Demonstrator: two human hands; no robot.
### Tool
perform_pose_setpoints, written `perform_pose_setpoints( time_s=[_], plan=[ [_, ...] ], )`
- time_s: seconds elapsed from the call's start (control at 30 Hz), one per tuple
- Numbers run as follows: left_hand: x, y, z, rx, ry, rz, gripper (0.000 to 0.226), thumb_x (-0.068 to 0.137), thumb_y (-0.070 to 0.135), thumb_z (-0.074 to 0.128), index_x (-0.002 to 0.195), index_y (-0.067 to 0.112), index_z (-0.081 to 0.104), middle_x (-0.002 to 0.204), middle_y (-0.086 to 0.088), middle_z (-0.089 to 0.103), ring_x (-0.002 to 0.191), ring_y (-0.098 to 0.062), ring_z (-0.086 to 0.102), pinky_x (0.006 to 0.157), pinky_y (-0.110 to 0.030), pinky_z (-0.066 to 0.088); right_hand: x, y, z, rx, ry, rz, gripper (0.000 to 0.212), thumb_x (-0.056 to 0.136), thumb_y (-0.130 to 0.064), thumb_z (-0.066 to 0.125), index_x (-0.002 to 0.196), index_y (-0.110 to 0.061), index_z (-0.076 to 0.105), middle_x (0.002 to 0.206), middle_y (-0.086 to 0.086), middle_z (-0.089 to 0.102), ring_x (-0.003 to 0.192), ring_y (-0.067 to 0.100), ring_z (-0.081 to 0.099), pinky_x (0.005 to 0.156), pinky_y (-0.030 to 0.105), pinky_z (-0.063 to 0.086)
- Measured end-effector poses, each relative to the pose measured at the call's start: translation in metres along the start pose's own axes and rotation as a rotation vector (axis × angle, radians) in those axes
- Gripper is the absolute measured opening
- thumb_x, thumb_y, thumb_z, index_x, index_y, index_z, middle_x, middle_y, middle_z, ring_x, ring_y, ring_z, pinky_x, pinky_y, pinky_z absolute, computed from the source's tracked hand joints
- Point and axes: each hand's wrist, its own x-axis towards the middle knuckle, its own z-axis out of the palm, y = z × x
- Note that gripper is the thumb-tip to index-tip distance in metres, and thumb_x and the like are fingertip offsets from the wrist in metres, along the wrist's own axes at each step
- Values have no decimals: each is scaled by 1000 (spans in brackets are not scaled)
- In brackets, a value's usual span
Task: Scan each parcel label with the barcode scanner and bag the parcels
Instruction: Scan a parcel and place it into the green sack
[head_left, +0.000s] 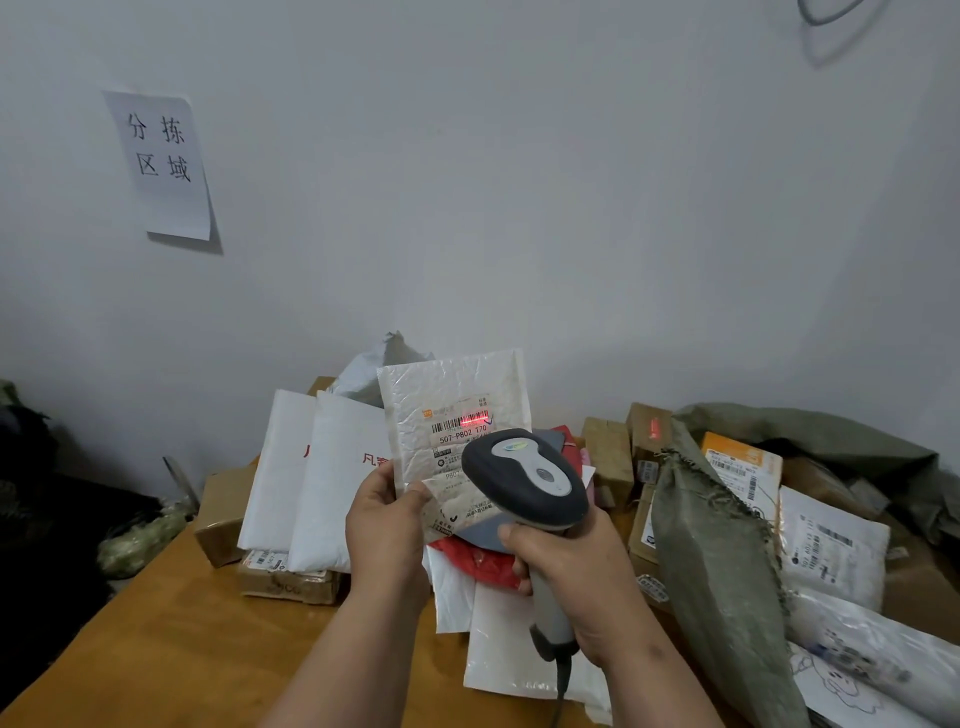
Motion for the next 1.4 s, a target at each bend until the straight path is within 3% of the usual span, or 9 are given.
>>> perform_pose_setpoints(
  time_s=[0.4,0.53,0.67,0.8,0.93,1.07,1.2,1.3,1.4],
  plan=[
    [-21,-6,14,14,16,17,31,93,-1,61,89,29,67,75,17,74,70,-5,72,54,-24,59,-5,6,-23,-11,-38,-56,12,82,-8,74,85,-19,69,56,-2,62,55,7,59,55,22,50],
    [-28,-11,19,25,33,-3,31,94,2,61,94,32,66,94,8,72,88,-15,70,60,-28,60,-7,11,-32,-13,-50,-68,11,81,-9,73,81,-20,70,57,0,60,56,10,57,54,22,50],
    [-32,-17,23,17,4,-23,31,93,0,60,93,30,67,85,10,74,83,-14,71,57,-28,60,-10,13,-38,-17,-25,-69,12,81,-9,74,84,-20,71,59,-3,63,59,9,61,55,21,50],
    [-27,-20,28,30,-20,-36,28,92,-3,60,105,20,69,95,-1,74,81,-17,73,54,-28,59,-14,8,-40,24,14,-41,33,65,-31,78,97,-27,72,67,-16,70,67,-2,66,57,13,50],
    [-19,-28,39,37,-92,-57,28,92,-4,60,101,20,70,91,-4,77,80,-22,75,57,-32,60,-14,9,-46,48,116,10,23,78,-15,77,101,-20,73,70,-12,71,69,2,66,59,14,50],
    [-20,-42,56,125,-197,-29,25,94,2,60,102,23,70,101,-5,75,93,-27,73,78,-45,60,-18,15,-62,55,277,30,11,80,-10,75,88,-17,74,63,-8,69,65,9,65,60,23,51],
    [-35,-53,77,242,-303,79,26,94,7,61,94,32,69,95,8,75,87,-14,72,71,-32,59,-32,25,-85,54,403,63,10,81,-10,76,78,-20,73,56,-7,66,51,1,62,49,15,47],
    [-55,-63,105,308,-408,150,27,94,6,62,93,32,70,88,11,75,77,-4,70,57,-17,53,-45,27,-114,59,515,53,13,79,-14,77,76,-26,73,60,-7,69,55,1,63,53,17,49],
    [-79,-75,138,398,-547,214,28,94,10,61,94,36,70,89,17,74,81,-2,68,67,-21,53,-55,30,-150,86,659,53,9,79,-18,77,84,-22,71,59,-5,68,51,2,62,50,18,48]
  ],
)
